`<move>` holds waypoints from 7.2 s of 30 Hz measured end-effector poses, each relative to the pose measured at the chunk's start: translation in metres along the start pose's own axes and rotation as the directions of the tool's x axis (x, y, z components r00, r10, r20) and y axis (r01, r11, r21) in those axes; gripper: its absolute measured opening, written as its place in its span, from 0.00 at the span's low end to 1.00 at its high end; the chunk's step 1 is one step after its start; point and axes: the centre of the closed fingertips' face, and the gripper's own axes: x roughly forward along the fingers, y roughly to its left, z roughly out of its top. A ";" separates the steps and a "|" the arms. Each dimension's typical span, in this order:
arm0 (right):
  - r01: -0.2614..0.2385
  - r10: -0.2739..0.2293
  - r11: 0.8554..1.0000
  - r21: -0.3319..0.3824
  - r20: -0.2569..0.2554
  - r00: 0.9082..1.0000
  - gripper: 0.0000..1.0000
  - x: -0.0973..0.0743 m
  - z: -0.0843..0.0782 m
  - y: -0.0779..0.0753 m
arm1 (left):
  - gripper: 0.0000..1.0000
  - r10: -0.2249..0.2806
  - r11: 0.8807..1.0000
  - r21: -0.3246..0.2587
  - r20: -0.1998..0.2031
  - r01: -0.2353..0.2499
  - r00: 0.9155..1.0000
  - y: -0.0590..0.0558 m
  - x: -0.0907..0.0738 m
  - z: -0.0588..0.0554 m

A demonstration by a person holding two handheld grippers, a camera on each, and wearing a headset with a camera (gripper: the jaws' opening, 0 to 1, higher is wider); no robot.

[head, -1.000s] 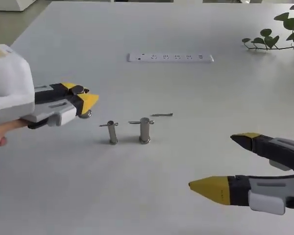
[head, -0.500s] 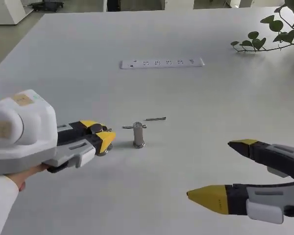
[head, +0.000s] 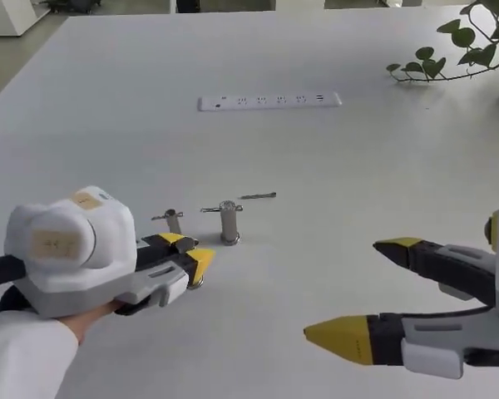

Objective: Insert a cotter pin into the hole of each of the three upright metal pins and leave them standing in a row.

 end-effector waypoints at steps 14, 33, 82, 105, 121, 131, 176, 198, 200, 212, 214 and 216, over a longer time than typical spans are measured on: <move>0.033 -0.032 0.999 0.018 -0.034 0.999 0.93 0.003 -0.010 -0.004 | 0.12 0.042 0.999 -0.019 -0.024 -0.043 0.999 -0.001 0.009 -0.012; 0.008 -0.007 1.000 0.023 -0.040 0.999 0.93 0.007 -0.010 0.001 | 0.13 0.054 0.999 -0.004 0.018 -0.054 0.998 -0.002 0.004 -0.003; -0.196 -0.033 0.851 -0.488 -0.422 0.906 0.71 0.067 0.075 -0.060 | 0.99 -0.289 0.957 0.011 0.039 0.289 0.957 -0.032 -0.097 -0.007; -0.400 -0.096 0.734 -0.549 -0.667 0.739 0.11 0.165 0.046 -0.120 | 0.99 -0.267 0.963 -0.014 0.046 0.268 0.963 -0.032 -0.121 -0.014; -0.424 -0.123 0.745 -0.516 -0.730 0.672 0.00 0.178 0.023 -0.145 | 0.99 -0.249 0.968 -0.031 0.042 0.250 0.968 -0.027 -0.123 -0.022; -0.399 -0.090 0.766 -0.504 -0.698 0.710 0.00 0.179 0.027 -0.146 | 0.99 -0.234 0.971 -0.042 0.049 0.236 0.971 -0.020 -0.123 -0.020; -0.161 -0.004 0.710 -0.685 -0.234 0.972 0.00 0.068 0.059 -0.013 | 0.47 -0.322 0.907 -0.264 0.063 0.327 0.945 -0.030 -0.041 0.041; -0.091 -0.055 0.629 -0.772 -0.162 0.985 0.00 0.049 0.052 0.017 | 0.18 -0.448 0.814 -0.375 0.080 0.443 0.890 -0.074 -0.021 0.059; -0.091 -0.059 0.623 -0.777 -0.163 0.985 0.00 0.048 0.051 0.017 | 0.16 -0.454 0.805 -0.389 0.084 0.448 0.887 -0.075 -0.020 0.062; -0.101 -0.064 0.601 -0.793 -0.174 0.983 0.00 0.047 0.049 0.021 | 0.02 -0.483 0.777 -0.432 0.057 0.458 0.874 -0.082 -0.017 0.058; -0.105 -0.059 0.599 -0.794 -0.174 0.983 0.00 0.048 0.049 0.023 | 0.02 -0.488 0.772 -0.442 0.050 0.457 0.872 -0.082 -0.017 0.057; -0.109 -0.057 0.596 -0.796 -0.177 0.983 0.00 0.048 0.048 0.024 | 0.02 -0.492 0.770 -0.447 0.040 0.456 0.870 -0.083 -0.017 0.054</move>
